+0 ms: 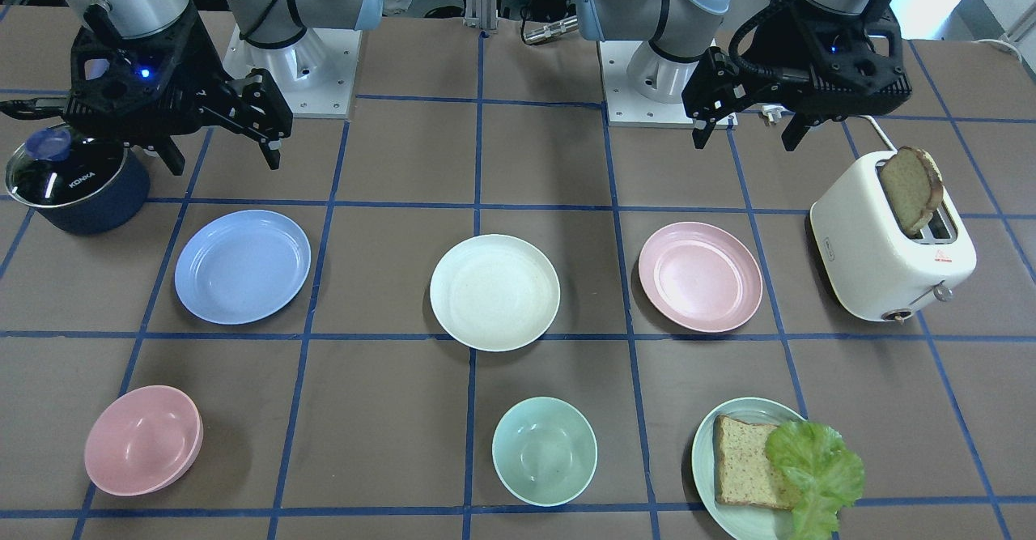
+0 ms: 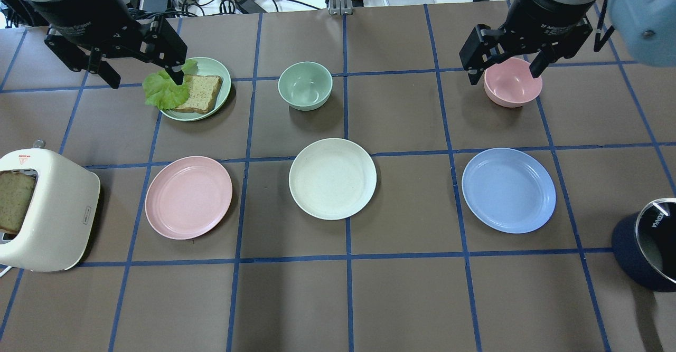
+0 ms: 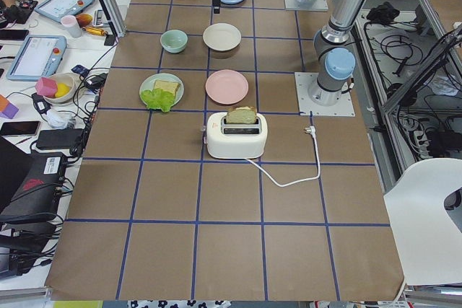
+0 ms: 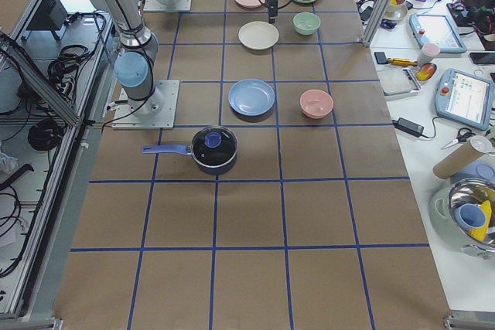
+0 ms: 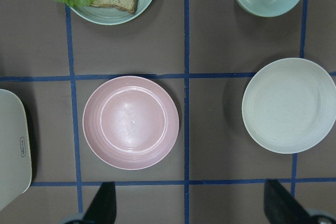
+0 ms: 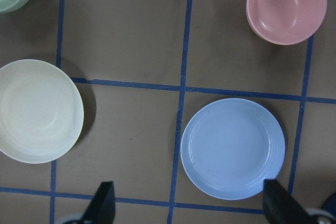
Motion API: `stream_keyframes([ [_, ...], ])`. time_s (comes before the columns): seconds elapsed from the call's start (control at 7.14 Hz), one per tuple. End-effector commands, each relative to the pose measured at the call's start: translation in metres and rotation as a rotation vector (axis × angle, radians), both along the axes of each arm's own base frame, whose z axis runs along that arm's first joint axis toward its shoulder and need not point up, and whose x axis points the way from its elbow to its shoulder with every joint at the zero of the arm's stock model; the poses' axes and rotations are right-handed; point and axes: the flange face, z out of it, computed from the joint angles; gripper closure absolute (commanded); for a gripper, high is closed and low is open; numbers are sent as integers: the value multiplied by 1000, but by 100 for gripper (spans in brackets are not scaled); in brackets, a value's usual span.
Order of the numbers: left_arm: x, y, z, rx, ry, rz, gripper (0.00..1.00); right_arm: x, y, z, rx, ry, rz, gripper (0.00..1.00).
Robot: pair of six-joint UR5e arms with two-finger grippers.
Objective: Stack three plates with pink and blue
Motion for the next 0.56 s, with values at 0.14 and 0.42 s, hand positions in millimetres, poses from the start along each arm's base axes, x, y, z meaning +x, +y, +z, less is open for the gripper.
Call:
stream_keyframes([
  [0.14,-1,0,-9,14,1,-4,0,0,0,0,-1,1,0,0],
  [0.42,-2,1,-9,15,-1,-5,0,0,-1,-2,2,1,-2,0],
])
